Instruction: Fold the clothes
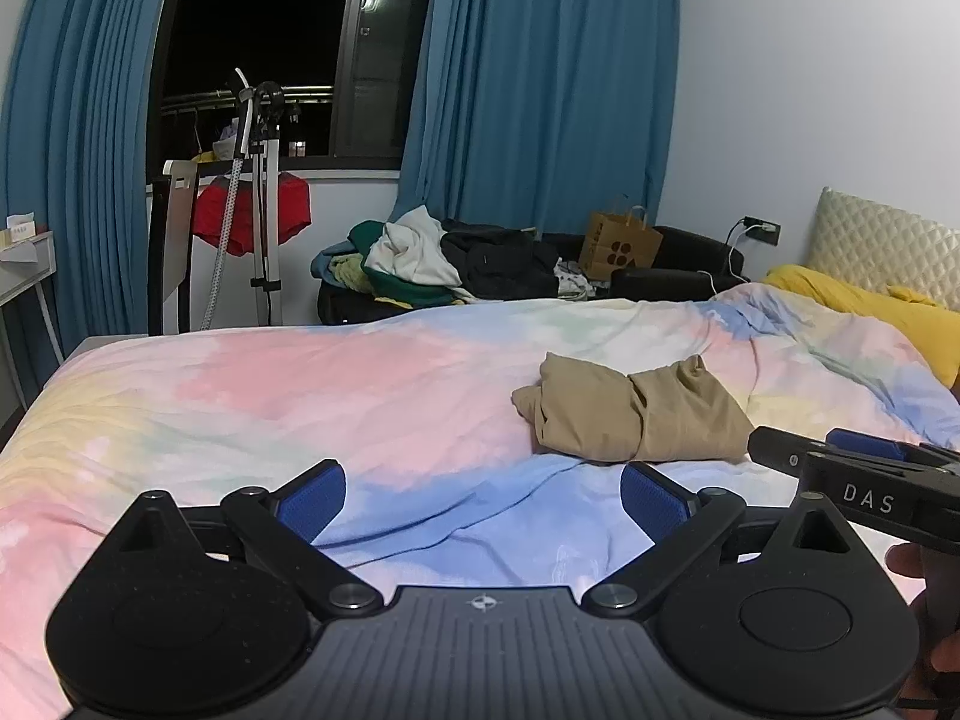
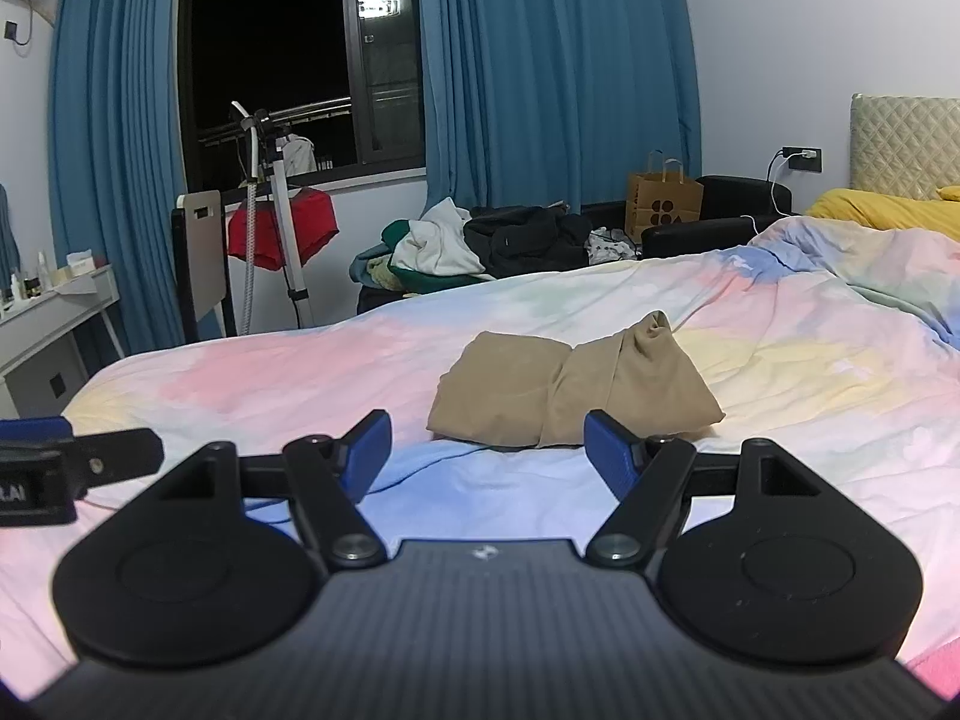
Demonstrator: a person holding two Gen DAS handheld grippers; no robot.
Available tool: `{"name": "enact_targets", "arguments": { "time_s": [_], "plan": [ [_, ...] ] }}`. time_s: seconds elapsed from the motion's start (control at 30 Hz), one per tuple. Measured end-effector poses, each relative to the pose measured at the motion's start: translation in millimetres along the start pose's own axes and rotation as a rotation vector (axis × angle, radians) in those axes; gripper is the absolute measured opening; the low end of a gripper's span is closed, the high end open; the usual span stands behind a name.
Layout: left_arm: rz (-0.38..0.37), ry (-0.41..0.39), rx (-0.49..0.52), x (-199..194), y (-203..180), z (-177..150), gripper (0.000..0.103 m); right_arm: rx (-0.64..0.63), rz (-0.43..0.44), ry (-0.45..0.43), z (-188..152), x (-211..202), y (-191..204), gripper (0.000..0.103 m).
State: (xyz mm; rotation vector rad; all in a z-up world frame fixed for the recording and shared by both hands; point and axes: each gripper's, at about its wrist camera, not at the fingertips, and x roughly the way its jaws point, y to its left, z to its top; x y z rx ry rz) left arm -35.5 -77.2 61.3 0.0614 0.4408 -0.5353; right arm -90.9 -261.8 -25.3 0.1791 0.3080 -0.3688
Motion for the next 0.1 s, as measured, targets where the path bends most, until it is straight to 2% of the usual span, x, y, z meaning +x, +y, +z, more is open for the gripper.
{"name": "enact_targets", "arguments": {
  "time_s": [0.1],
  "plan": [
    [-0.005,-0.001,0.004,-0.8,0.2,-0.7,0.099,-0.002,-0.008,0.006,0.1,1.3,0.8,0.073]
  ]
}}
